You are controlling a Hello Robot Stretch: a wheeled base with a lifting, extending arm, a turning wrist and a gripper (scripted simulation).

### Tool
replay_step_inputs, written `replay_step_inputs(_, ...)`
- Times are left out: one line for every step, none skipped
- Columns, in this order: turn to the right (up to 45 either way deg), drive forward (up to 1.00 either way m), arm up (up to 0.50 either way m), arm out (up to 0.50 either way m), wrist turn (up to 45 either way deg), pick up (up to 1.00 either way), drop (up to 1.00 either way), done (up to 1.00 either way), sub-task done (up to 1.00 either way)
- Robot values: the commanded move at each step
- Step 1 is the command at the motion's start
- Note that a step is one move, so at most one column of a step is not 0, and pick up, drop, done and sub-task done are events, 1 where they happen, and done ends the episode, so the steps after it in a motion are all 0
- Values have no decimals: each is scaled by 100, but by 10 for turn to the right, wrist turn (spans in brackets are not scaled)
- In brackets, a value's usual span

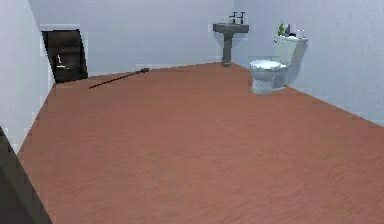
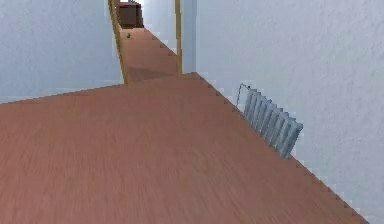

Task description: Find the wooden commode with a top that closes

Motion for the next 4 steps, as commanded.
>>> replay_step_inputs(0,60,0,0,0,0,0,0,0)
replay_step_inputs(-240,0,0,0,0,0,0,0,0)
replay_step_inputs(0,100,0,0,0,0,0,0,0)
replay_step_inputs(0,100,0,0,0,0,0,0,0)
